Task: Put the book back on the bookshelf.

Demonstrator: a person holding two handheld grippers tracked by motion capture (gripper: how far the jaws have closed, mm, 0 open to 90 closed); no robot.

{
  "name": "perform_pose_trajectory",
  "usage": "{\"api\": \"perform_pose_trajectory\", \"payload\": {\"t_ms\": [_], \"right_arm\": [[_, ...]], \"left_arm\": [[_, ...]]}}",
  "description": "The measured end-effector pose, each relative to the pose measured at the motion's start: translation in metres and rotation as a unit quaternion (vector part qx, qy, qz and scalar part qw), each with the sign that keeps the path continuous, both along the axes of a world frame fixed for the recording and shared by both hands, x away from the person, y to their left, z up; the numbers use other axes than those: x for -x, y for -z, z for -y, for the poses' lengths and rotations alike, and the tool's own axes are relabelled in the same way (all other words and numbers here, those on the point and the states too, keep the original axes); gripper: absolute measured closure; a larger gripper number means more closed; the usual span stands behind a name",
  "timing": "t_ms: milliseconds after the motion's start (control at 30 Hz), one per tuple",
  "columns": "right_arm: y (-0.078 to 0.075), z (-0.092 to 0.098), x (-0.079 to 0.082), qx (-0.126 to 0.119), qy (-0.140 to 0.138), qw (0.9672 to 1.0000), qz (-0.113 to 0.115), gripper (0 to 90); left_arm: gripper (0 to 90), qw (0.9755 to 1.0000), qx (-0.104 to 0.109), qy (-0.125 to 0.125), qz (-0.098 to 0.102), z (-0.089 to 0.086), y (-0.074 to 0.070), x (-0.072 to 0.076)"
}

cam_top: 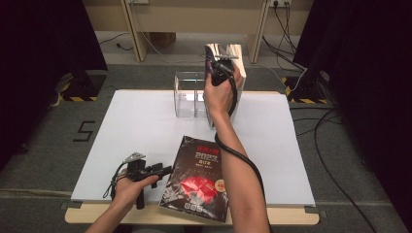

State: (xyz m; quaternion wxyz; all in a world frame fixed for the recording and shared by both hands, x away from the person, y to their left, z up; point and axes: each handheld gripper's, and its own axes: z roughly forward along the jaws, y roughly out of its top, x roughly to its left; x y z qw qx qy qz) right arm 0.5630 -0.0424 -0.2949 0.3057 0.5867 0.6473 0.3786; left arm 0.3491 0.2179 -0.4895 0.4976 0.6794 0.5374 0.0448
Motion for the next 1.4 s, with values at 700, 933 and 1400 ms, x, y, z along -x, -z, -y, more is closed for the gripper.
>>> {"api": "perform_pose_trajectory", "payload": {"t_ms": [700, 933, 1400], "right_arm": [[-0.008, 0.006, -0.005, -0.012, -0.035, 0.9986, -0.037, 65.7], [-0.007, 0.004, -0.013, -0.008, -0.029, 0.9986, -0.043, 68.8], [-0.011, -0.002, -0.015, 0.036, -0.033, 0.9975, -0.051, 72.5]], "left_arm": [[46.1, 1.0, 0.0, 0.003, 0.004, 0.001, -0.001, 0.001], [46.1, 1.0, 0.0, 0.0, 0.003, -0.001, -0.002, 0.0], [46.1, 1.0, 0.002, 0.002, 0.0, 0.002, 0.001, 0.001]]}}
